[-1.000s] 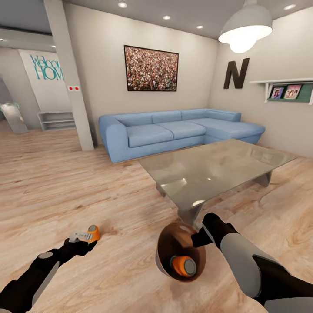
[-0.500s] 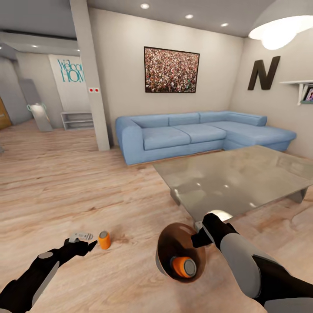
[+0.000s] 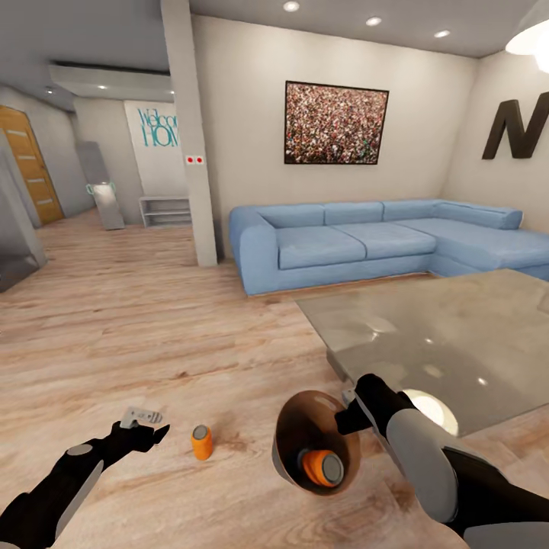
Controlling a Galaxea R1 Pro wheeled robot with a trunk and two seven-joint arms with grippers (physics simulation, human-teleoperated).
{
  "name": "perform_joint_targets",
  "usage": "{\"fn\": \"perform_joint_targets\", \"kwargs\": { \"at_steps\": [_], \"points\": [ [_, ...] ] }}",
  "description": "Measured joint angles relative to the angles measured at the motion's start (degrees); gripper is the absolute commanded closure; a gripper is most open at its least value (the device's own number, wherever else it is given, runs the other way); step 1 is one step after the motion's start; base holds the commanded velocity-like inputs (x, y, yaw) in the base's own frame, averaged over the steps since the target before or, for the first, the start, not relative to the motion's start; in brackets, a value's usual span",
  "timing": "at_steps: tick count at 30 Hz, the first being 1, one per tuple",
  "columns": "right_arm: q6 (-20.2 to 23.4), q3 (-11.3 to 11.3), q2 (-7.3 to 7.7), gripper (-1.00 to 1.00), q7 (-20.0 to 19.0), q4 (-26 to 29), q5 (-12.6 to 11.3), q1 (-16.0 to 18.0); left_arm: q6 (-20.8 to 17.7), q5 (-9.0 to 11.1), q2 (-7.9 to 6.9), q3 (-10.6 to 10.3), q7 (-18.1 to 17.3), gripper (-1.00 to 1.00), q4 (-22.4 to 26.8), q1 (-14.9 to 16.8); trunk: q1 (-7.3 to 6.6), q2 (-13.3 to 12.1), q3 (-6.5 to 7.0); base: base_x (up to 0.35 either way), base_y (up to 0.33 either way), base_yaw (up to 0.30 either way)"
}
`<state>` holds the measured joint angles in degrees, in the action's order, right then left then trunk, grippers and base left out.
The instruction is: Put the three can of soda from the living room inside the tash can in the kitchen.
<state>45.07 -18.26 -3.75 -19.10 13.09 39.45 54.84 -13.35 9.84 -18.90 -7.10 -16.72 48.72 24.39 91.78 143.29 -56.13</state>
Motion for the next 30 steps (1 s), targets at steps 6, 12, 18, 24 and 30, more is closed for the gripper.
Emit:
{"fn": "perform_joint_targets", "kwargs": {
  "at_steps": [6, 12, 18, 24, 30],
  "points": [
    [-0.33, -0.11, 0.22, 1.00, -0.29, 0.10, 0.06, 0.00, -0.01, -0.01, 0.00, -0.01, 0.07, -1.00, -0.02, 0.00, 0.00, 0.00, 0.01, 0.162, 0.070, 0.018],
    [-0.51, -0.06, 0.41, 1.00, -0.39, 0.27, 0.13, 0.03, -0.01, -0.13, 0.00, -0.01, 0.18, -1.00, -0.05, 0.00, 0.00, 0.00, 0.01, 0.073, 0.012, 0.003],
    [-0.56, -0.13, 0.51, 1.00, -0.41, 0.50, 0.18, 0.04, -0.06, -0.26, 0.00, -0.06, 0.13, -1.00, -0.18, 0.02, 0.00, 0.00, 0.01, 0.266, 0.001, 0.000],
    [-3.08, 0.45, 0.68, 1.00, -2.01, 1.56, 3.95, -0.42, 1.45, -0.24, 1.62, -0.41, -0.01, -1.00, -1.40, -0.08, 0.01, 0.00, 0.00, 0.000, 0.000, 0.000],
    [-5.23, 1.05, 0.67, 1.00, -3.94, 1.54, 7.61, -0.41, 1.49, -0.24, 3.55, -0.41, -0.01, -1.00, -1.40, -0.08, 0.01, 0.00, 0.00, 0.000, 0.000, 0.000]
  ]
}}
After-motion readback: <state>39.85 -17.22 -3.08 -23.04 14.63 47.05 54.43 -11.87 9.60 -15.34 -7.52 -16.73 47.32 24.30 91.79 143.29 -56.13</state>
